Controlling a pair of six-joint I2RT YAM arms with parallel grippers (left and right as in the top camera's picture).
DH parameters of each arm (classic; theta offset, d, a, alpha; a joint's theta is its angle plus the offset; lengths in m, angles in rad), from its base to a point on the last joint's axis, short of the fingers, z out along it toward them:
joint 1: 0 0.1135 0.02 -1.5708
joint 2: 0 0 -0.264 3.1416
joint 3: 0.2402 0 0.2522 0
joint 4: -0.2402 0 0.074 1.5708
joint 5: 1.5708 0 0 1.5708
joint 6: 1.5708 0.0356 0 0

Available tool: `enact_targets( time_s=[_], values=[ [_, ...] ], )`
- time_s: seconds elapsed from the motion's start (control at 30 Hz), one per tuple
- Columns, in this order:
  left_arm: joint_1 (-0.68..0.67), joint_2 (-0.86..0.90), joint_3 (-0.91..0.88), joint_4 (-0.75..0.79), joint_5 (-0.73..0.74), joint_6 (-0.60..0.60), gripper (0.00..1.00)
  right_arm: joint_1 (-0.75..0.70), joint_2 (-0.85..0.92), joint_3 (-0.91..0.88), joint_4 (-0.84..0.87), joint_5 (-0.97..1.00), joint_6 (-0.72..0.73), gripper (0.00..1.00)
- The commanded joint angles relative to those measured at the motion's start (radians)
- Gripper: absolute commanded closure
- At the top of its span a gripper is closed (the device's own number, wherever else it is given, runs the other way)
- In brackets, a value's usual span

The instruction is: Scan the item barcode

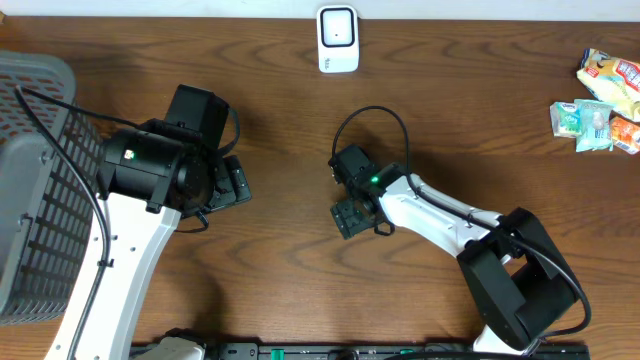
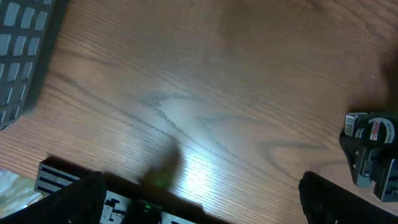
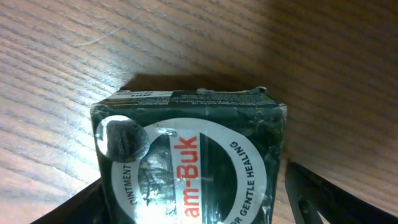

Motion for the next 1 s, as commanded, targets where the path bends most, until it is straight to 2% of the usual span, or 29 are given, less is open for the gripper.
enact_targets(
  time_s=[0.0, 0.37, 0.63, 0.83, 0.97],
  values=[
    [0.004, -0.005, 0.005, -0.003, -0.003, -0.009, 0.03, 0.011, 0.016, -0.023, 0.016, 0.006, -0.01, 0.22],
    [0.004, -0.005, 0.005, -0.003, -0.003, -0.009, 0.03, 0.011, 0.015, -0.027, 0.021, -0.001, 0.06, 0.37],
    [0.004, -0.005, 0.005, -0.003, -0.003, -0.009, 0.03, 0.011, 0.015, -0.027, 0.005, -0.017, 0.062, 0.37],
    [0.004, -0.005, 0.005, -0.003, -0.003, -0.009, 0.03, 0.011, 0.015, -0.027, -0.005, -0.017, 0.061, 0.32],
    [0.004, -0.005, 0.005, -0.003, -0.003, -0.009, 0.02, 0.011, 0.015, -0.027, -0.01, -0.017, 0.061, 0.32]
  ],
)
